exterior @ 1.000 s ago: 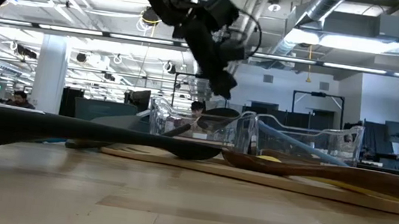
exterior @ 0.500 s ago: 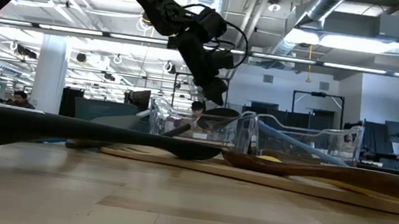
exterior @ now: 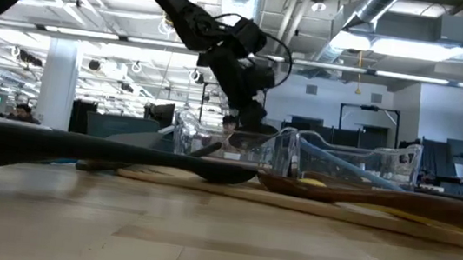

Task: Pick & Place Kitchen Items
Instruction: Put the black spatula into the left transparent bin

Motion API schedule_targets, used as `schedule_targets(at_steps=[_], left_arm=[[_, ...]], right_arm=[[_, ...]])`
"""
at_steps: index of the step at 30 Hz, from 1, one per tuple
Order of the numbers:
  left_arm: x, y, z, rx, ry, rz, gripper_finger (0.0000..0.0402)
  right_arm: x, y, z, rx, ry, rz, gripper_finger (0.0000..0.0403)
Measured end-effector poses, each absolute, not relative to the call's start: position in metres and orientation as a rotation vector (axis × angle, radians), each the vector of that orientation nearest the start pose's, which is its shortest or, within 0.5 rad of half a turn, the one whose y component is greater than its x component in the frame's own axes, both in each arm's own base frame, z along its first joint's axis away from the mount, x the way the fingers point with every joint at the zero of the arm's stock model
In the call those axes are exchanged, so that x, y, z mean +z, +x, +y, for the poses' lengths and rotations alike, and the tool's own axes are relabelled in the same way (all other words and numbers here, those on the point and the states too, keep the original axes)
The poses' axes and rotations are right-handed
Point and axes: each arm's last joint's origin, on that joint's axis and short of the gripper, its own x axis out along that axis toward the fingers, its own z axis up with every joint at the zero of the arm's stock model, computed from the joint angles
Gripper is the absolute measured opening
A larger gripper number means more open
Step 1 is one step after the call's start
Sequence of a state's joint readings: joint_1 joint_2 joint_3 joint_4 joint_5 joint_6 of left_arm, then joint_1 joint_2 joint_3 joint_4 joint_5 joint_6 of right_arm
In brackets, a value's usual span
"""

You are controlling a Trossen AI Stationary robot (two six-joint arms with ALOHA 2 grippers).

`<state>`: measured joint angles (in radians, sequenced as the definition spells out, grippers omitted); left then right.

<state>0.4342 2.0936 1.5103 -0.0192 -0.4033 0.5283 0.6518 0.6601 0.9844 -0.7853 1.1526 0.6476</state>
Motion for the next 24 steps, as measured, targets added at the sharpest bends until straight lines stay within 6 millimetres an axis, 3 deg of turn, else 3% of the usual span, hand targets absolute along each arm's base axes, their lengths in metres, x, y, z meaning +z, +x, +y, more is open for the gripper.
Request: schedule_targets(at_steps=[8,24], left_arm=[[0.196,0.42,0.2109,0.683,0.499,0.794,0.0178],[0.1938,0.4187,0.2145,0.685,0.415,0.762,0.0074]], right_arm=[[0.3652,0.0923,0.0371,-0.556,0.267,0.115,0.0],[0.3655,0.0924,0.0372,-0.556,0.271,0.112,0.0]])
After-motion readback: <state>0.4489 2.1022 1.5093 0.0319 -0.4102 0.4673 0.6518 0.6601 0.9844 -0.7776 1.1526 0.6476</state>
